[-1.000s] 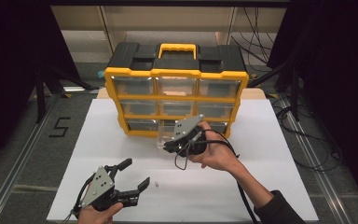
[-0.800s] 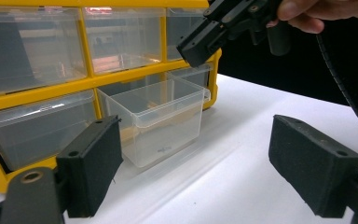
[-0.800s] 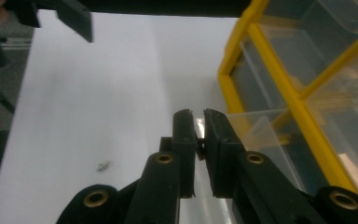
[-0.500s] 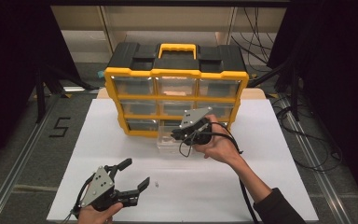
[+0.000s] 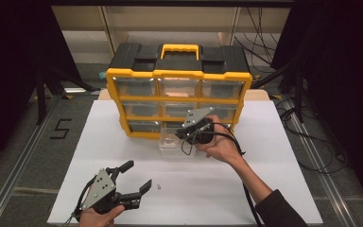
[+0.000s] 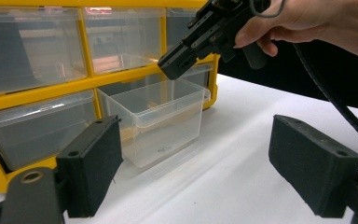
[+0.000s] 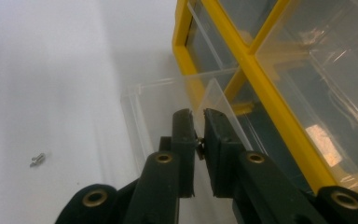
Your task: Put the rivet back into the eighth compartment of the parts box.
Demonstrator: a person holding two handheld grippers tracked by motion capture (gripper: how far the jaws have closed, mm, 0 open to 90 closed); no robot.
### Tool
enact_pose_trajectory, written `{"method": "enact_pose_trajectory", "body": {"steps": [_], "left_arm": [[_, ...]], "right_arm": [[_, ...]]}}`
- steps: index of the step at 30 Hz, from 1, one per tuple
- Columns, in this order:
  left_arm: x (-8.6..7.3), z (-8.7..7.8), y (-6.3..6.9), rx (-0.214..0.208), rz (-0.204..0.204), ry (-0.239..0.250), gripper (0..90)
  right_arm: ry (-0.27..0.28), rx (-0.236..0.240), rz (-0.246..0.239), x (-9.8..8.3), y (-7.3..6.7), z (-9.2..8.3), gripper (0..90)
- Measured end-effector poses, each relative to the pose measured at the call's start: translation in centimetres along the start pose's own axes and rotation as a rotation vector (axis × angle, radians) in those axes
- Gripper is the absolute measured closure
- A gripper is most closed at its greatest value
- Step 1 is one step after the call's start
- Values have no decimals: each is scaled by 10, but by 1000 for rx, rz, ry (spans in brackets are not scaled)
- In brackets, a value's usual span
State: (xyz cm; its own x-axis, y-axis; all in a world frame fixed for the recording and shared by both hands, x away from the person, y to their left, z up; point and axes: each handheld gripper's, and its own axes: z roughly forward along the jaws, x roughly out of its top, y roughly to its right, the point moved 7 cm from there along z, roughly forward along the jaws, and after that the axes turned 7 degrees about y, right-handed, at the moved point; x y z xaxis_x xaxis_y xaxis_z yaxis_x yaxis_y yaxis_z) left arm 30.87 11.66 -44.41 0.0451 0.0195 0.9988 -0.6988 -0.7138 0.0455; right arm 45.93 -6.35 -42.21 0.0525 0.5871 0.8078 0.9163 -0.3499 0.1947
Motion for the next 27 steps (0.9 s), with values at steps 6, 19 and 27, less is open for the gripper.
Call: {"method": "enact_pose_trajectory", "body": {"steps": [6, 19, 27], "left_arm": [[0, 0, 1, -1, -7, -4, 174], [2, 1, -1, -3, 22, 14, 174], [3, 0, -3, -2, 36, 21, 174]], "right_arm": [[-22, 3, 16, -7, -1, 7, 786], [47, 35, 22, 21, -23, 0, 423], [23, 106, -5, 27, -54, 11, 378]]}}
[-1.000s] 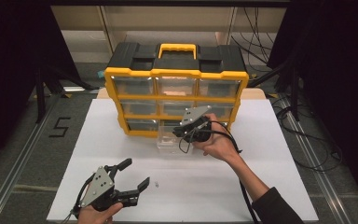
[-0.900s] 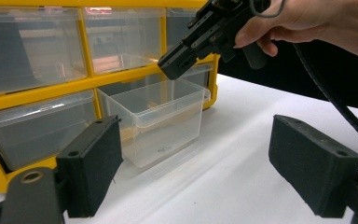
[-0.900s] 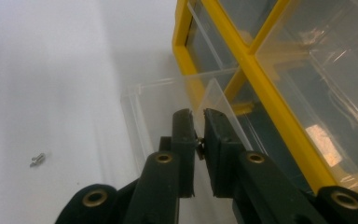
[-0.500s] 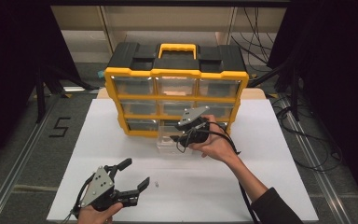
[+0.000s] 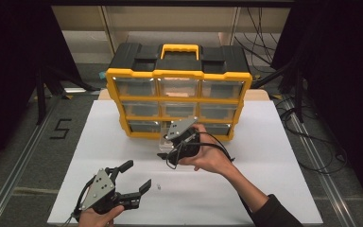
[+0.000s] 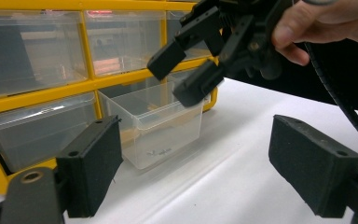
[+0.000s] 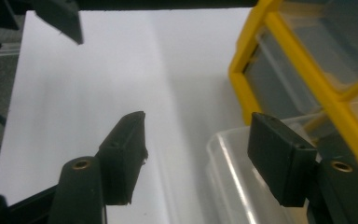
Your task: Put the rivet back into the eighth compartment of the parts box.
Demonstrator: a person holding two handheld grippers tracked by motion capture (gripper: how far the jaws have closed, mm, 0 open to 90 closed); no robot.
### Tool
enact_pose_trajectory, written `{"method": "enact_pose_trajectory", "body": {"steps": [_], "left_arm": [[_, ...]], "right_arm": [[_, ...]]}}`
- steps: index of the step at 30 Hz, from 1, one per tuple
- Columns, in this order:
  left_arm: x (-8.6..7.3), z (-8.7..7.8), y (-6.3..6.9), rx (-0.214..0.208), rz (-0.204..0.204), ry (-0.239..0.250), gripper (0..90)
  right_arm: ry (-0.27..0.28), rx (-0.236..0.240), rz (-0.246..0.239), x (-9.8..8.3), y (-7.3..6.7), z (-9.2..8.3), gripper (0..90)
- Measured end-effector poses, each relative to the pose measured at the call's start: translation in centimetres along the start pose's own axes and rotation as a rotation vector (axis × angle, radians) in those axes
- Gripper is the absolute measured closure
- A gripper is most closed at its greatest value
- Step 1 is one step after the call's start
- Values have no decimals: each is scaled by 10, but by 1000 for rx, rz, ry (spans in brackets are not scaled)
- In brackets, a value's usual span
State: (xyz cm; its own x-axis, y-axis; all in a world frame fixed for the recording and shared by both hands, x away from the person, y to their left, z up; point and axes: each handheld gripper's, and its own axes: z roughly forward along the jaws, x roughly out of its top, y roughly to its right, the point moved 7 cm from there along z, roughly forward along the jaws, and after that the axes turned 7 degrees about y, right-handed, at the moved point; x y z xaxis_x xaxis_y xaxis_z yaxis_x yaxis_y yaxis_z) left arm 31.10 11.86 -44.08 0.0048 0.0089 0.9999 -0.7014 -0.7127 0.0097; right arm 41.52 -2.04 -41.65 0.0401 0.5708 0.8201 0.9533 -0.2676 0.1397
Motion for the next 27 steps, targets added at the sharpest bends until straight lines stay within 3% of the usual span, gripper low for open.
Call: {"method": "enact_pose_trajectory", "body": {"steps": [5, 10, 18, 27], "left_arm": [[0, -1, -1, 5, 7, -1, 174], [0, -2, 0, 17, -31, -5, 173], [0, -3, 2, 13, -42, -5, 170], [1, -4, 1, 15, -41, 0, 162]], "right_arm": [[-30, 40, 1, -2, -14, 8, 355], [-63, 76, 5, -7, -25, 18, 335], [-138, 131, 0, -18, -42, 36, 342], [-189, 167, 21, -30, -51, 48, 347]]}}
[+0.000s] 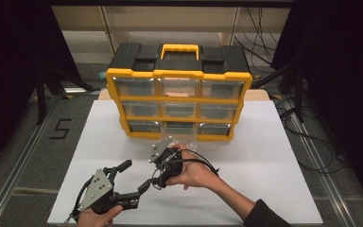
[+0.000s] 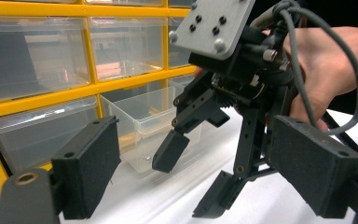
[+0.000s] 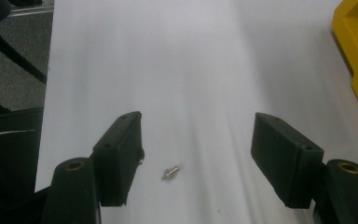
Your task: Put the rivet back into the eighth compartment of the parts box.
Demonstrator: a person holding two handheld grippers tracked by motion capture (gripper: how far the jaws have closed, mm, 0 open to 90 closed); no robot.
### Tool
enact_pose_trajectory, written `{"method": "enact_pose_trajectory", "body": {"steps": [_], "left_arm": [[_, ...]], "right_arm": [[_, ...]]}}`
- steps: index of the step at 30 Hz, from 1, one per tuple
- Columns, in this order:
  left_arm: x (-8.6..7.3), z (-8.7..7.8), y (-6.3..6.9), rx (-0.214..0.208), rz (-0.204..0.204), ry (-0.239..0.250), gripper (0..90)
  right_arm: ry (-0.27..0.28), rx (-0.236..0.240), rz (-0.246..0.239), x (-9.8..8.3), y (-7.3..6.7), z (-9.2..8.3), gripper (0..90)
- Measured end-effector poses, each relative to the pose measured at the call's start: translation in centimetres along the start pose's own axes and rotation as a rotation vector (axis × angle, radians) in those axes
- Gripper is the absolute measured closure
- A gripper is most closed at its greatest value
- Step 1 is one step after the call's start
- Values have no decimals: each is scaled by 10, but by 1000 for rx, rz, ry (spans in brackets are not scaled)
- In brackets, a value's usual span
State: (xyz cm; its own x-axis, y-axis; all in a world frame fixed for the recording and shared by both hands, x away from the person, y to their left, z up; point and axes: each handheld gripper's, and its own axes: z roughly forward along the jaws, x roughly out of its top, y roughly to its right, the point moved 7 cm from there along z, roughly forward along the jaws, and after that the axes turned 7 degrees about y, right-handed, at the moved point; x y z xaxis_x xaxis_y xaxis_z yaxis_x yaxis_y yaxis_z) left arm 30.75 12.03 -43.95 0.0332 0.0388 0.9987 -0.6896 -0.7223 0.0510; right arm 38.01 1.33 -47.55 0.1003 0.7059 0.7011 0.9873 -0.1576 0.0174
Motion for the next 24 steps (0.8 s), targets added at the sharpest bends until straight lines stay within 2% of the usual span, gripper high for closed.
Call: {"method": "enact_pose_trajectory", "body": {"steps": [10, 16, 24], "left_arm": [[0, 0, 0, 2, -3, 4, 160], [1, 0, 0, 2, -3, 8, 160], [1, -1, -1, 5, 0, 11, 160]], "right_arm": [[-59, 15, 37, -14, 1, 14, 360], [-93, 26, 25, -21, -3, 25, 414], [-153, 35, 44, -32, -8, 36, 500]]}}
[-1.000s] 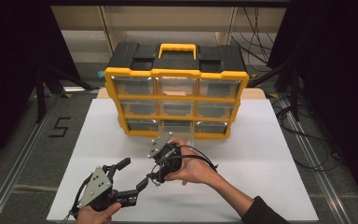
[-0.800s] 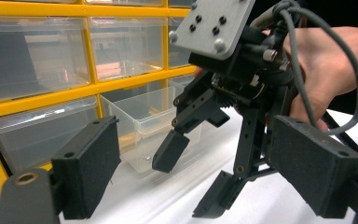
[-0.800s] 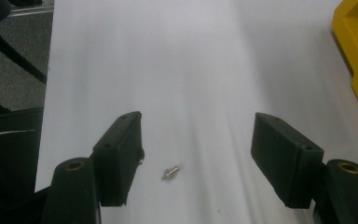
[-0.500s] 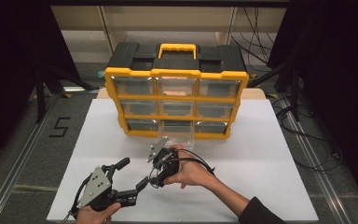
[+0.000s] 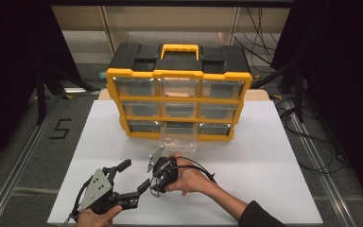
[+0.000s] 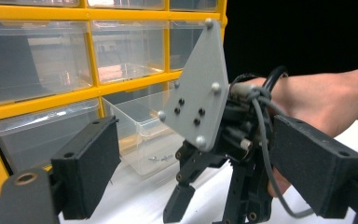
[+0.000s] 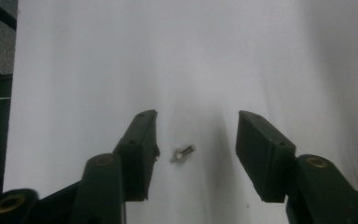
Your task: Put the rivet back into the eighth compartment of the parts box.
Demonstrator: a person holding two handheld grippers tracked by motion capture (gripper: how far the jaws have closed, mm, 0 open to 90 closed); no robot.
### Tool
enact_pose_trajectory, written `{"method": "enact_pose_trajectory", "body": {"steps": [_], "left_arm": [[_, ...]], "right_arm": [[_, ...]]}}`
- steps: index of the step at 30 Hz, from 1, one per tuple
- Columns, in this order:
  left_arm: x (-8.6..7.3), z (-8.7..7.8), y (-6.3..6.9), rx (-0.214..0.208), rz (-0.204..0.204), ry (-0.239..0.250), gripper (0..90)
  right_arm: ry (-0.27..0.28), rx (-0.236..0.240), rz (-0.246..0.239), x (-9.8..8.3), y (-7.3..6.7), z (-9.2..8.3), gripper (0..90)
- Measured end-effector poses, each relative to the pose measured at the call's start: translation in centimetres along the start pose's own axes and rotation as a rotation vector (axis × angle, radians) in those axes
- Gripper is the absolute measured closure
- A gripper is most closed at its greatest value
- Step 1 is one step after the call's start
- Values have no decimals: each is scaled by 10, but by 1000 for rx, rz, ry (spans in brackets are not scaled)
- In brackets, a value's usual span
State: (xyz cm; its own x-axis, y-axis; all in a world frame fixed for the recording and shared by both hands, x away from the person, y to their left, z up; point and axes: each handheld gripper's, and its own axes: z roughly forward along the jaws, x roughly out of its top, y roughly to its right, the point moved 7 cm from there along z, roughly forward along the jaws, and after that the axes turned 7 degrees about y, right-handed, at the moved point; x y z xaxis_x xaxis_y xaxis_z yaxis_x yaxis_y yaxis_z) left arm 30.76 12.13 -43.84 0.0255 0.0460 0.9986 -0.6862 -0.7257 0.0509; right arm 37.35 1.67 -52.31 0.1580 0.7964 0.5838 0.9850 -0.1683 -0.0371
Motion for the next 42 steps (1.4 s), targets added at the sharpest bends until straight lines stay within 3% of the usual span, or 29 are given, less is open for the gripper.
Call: {"method": "enact_pose_trajectory", "body": {"steps": [2, 3, 6, 7, 13, 19, 20, 22, 26, 27, 30, 42], "left_arm": [[0, 0, 0, 0, 0, 0, 160], [0, 0, 0, 0, 0, 1, 160], [0, 0, 0, 0, 0, 1, 160], [0, 0, 0, -1, 1, 0, 160], [0, 0, 0, 0, 0, -1, 160], [0, 1, 0, -5, -1, 8, 161], [0, -1, 0, 0, 2, -2, 161], [0, -1, 0, -1, 1, -1, 161], [0, 1, 0, -7, 0, 11, 161], [0, 0, 0, -5, 1, 8, 162], [0, 0, 0, 0, 2, -2, 162], [0, 0, 0, 0, 3, -2, 162]], "right_arm": [[-19, 7, -4, -3, 0, 2, 546], [-31, 0, -31, -5, 3, 3, 556], [-59, -1, -16, -9, 2, 4, 618], [-49, 2, -48, -8, 3, 6, 643], [-64, 3, -52, -10, 2, 6, 799], [-75, 13, -65, -11, 1, 4, 832], [-53, 14, -101, -9, 3, 5, 832], [-36, 22, -68, -7, 1, 2, 833], [35, 8, -72, 2, 8, -14, 833], [47, -2, -92, 5, 11, -19, 833], [90, -13, -81, 11, 15, -34, 833], [198, -61, -83, 26, 27, -73, 833]]}}
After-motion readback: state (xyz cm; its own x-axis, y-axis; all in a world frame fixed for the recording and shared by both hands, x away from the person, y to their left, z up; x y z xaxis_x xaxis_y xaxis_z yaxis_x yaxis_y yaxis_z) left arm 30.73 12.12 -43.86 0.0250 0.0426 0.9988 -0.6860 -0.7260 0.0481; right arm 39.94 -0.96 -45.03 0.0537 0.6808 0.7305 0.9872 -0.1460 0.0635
